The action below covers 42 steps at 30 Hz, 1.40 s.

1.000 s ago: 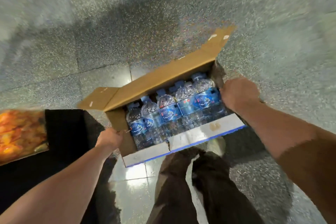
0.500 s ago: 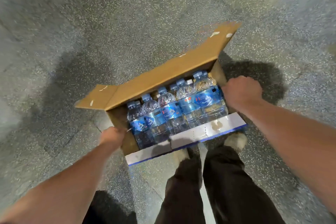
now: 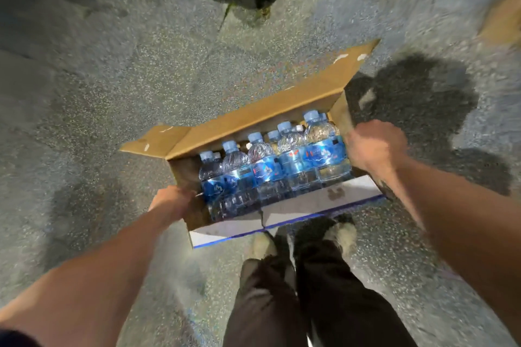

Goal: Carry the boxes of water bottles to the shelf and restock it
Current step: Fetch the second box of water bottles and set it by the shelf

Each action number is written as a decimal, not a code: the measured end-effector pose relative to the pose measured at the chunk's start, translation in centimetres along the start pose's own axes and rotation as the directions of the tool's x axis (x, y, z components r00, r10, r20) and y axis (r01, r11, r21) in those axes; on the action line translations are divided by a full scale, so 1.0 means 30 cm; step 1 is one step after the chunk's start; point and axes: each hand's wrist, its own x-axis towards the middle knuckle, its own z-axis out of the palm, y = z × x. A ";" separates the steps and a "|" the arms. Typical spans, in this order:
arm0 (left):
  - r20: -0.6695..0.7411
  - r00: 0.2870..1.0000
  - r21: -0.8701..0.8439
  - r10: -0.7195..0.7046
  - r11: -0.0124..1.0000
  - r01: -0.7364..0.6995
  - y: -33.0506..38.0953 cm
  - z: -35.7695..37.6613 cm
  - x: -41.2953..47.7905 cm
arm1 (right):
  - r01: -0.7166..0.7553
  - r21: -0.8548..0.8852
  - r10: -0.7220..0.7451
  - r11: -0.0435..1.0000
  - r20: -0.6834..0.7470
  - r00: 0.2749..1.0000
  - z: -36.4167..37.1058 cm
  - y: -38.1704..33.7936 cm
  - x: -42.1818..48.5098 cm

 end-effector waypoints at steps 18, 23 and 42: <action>0.045 0.900 0.436 0.433 0.802 -0.408 1.224 -0.119 -0.059 | -0.539 0.218 0.519 0.813 0.146 0.842 -0.218 0.772 0.235; 0.055 0.859 0.533 0.510 0.712 -0.457 1.506 -0.058 -0.184 | -0.560 0.254 0.533 0.789 0.172 0.829 -0.231 1.023 0.266; 0.201 0.768 0.677 0.608 0.481 -0.557 2.450 0.385 -0.622 | -0.747 0.266 0.689 0.610 0.288 0.665 -0.243 2.017 0.365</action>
